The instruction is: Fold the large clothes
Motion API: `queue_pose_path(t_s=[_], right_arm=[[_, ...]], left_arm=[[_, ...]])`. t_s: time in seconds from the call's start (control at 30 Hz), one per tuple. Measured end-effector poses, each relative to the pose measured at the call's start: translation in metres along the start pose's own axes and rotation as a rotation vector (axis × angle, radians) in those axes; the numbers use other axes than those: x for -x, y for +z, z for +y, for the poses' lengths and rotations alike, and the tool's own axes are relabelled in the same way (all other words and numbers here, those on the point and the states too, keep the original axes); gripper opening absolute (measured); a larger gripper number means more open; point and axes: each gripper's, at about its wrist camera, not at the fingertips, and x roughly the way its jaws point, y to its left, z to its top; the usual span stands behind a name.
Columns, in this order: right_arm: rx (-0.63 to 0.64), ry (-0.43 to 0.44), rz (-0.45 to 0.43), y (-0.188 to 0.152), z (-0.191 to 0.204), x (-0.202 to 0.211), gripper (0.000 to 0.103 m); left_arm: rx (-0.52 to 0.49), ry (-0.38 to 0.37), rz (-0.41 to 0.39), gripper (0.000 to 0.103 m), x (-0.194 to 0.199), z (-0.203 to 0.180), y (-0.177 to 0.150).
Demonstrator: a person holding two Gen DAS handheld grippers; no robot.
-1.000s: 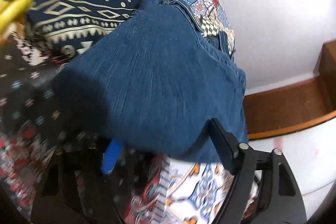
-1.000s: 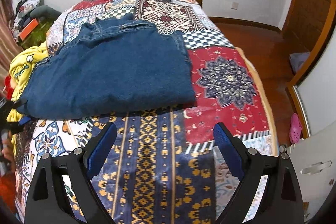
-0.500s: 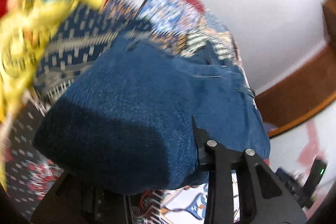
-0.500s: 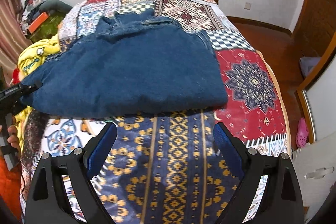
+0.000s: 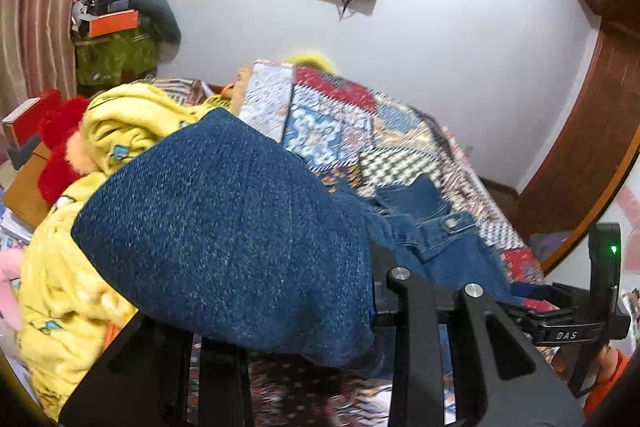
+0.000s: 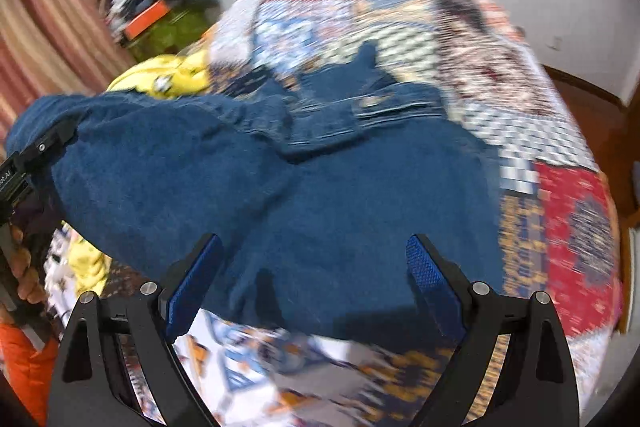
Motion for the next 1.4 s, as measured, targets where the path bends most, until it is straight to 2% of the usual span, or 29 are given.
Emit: queue_pose_path(t_s=[0.2, 0.33, 0.47, 0.57, 0.67, 0.83, 0.93, 1.0, 1.13, 1.27, 1.33, 1.4], right_arm=[[0.038, 0.054, 0.119, 0.0, 0.033, -0.054, 0.092], [0.025, 0.061, 0.16, -0.008, 0.03, -0.071, 0.093], [0.019, 0.085, 0.166, -0.009, 0.023, -0.065, 0.093], [-0.027, 0.069, 0.134, -0.007, 0.005, -0.047, 0.093], [-0.095, 0.056, 0.068, -0.011, -0.028, -0.016, 0.093], [-0.197, -0.059, -0.028, -0.019, -0.085, 0.026, 0.093], [-0.27, -0.104, -0.071, -0.031, -0.12, 0.054, 0.093], [-0.326, -0.136, -0.101, -0.042, -0.142, 0.072, 0.093], [-0.392, -0.187, -0.127, -0.056, -0.172, 0.096, 0.093], [-0.425, -0.205, -0.13, -0.065, -0.187, 0.104, 0.093], [-0.425, -0.2, -0.125, -0.068, -0.191, 0.104, 0.093], [-0.412, -0.198, -0.123, -0.07, -0.189, 0.105, 0.093]], left_arm=[[0.042, 0.011, 0.049, 0.031, -0.019, 0.022, -0.016], [-0.006, 0.033, 0.052, 0.031, -0.022, 0.011, -0.017], [-0.056, 0.036, 0.03, 0.031, -0.017, -0.009, -0.01], [-0.102, 0.02, 0.006, 0.031, -0.017, -0.037, 0.001], [-0.159, -0.033, -0.009, 0.031, -0.018, -0.075, 0.01], [-0.293, -0.137, -0.004, 0.029, -0.031, -0.16, 0.011], [-0.382, -0.201, 0.03, 0.028, -0.047, -0.212, -0.002], [-0.45, -0.242, 0.08, 0.028, -0.062, -0.246, -0.02], [-0.588, -0.287, 0.184, 0.028, -0.083, -0.285, -0.066], [-0.726, -0.279, 0.281, 0.029, -0.097, -0.296, -0.111], [-0.76, -0.266, 0.329, 0.029, -0.104, -0.292, -0.125], [-0.782, -0.268, 0.339, 0.031, -0.103, -0.286, -0.131]])
